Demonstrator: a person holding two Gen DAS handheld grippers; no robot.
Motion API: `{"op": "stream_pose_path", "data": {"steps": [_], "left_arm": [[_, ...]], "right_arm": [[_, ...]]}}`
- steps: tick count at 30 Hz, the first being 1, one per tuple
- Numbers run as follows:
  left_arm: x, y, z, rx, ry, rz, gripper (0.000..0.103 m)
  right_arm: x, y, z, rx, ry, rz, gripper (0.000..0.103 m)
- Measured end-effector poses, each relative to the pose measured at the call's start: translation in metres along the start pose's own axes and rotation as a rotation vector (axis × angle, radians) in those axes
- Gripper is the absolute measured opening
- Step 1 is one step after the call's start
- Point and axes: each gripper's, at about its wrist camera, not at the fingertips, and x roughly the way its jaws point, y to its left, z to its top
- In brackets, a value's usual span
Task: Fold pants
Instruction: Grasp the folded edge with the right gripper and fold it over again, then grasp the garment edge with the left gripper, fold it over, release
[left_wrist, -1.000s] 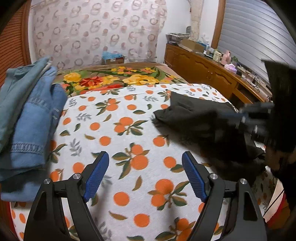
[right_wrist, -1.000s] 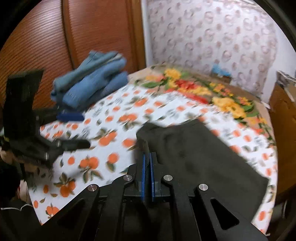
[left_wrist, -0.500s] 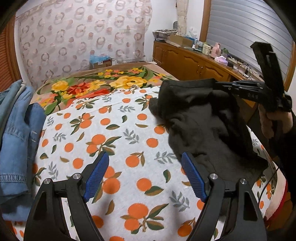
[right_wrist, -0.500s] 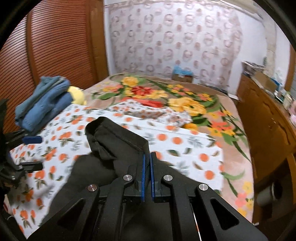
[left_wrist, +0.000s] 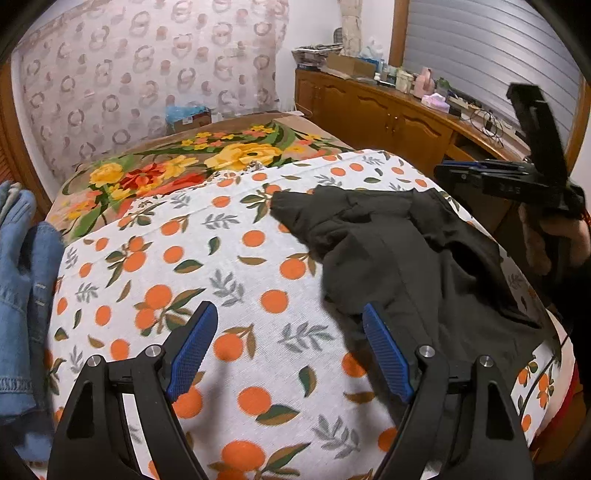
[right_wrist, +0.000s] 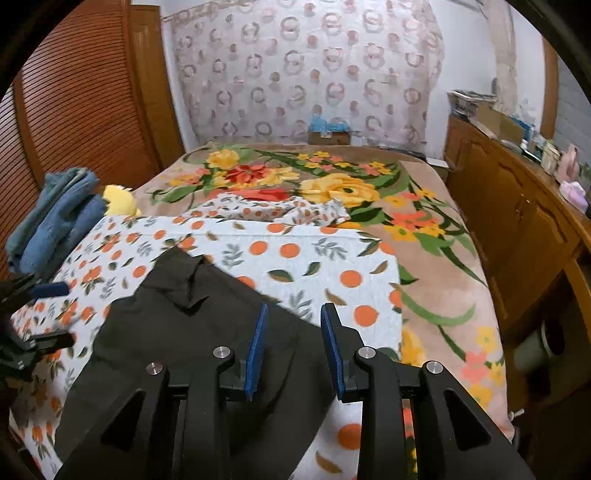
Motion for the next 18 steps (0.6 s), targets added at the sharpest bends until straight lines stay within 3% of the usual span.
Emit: {"op": "stream_pose_path", "data": {"steps": [8,16,18], "left_arm": [[0.023,-0.013,0.017,0.026,0.023,0.001,0.082],[0.033,-0.014,0.021,0.033,0.035,0.006,0.082],[0.036,-0.014,0.021,0.031,0.042,0.006,0.082]], "right_arm": [[0.014,0.012,-0.015,-0.052,0.057,0.069,0.031],[0.029,0.006,-0.017,-0.115,0.114,0.036,0.030],[0.027,0.005,-0.014,-0.122,0.109,0.039,0.010]]}}
